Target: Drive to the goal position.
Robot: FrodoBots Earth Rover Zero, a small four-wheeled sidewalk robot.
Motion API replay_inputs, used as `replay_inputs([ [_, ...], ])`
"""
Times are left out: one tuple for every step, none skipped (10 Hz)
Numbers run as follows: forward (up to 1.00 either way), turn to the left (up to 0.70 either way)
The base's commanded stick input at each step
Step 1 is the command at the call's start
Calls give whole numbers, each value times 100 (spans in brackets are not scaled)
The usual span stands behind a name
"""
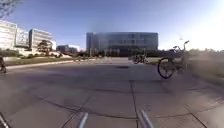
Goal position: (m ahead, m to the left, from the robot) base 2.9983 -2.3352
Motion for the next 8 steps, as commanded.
replay_inputs([
  [45,0],
  [45,0],
  [46,0],
  [50,0],
  [54,0],
  [59,0],
  [63,0],
  [67,0],
])
